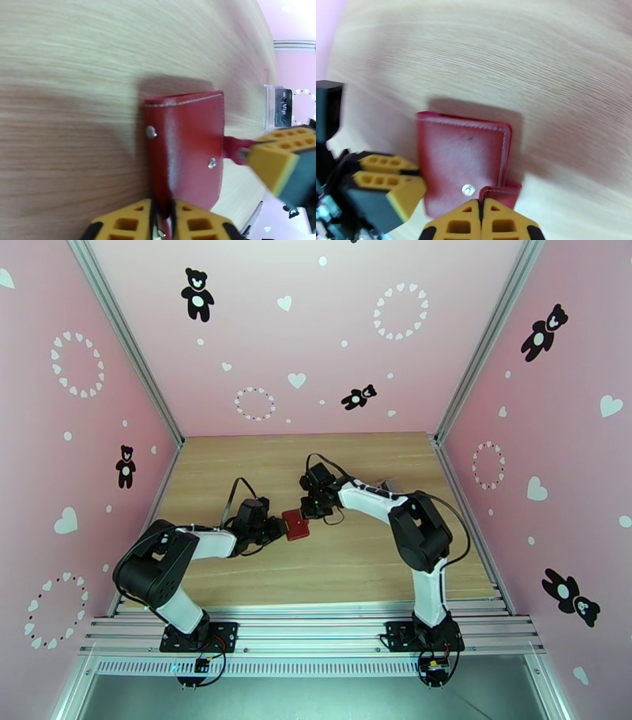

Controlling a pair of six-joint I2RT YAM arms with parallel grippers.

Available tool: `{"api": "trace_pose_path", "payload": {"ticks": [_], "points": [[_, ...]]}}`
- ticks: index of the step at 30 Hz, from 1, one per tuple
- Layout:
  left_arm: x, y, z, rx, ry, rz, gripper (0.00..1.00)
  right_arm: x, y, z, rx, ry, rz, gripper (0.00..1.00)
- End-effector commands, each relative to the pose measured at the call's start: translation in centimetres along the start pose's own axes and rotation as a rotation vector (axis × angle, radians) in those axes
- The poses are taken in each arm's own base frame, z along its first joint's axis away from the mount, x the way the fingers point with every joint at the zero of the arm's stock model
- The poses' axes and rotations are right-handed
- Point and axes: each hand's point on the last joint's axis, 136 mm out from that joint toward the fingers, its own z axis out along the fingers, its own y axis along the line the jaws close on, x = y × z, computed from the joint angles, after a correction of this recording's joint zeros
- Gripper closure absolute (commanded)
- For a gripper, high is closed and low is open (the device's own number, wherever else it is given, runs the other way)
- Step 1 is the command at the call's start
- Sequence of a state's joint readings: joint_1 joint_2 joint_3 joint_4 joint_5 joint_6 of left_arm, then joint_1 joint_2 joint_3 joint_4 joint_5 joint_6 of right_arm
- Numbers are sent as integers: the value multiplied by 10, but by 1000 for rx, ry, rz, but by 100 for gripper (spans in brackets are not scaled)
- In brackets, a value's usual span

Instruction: Put the credit cards into the card holder

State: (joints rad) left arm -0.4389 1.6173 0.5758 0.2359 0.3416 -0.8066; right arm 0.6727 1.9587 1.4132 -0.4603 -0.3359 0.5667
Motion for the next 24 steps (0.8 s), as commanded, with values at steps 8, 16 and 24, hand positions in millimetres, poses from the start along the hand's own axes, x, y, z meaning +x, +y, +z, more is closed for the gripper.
{"api": "trace_pose_path", "payload": {"ticks": [8,16,24], "points": [[-6,36,-92,-326,-145,-18,22,29,110,-126,-477,-114,-169,100],[-11,18,-146,-253,-252,-17,17,52,133,-132,-524,-105,-170,100],[-9,13,-159,-238,-265,-4,23,49,147,-121,-583,-121,-98,100]]}}
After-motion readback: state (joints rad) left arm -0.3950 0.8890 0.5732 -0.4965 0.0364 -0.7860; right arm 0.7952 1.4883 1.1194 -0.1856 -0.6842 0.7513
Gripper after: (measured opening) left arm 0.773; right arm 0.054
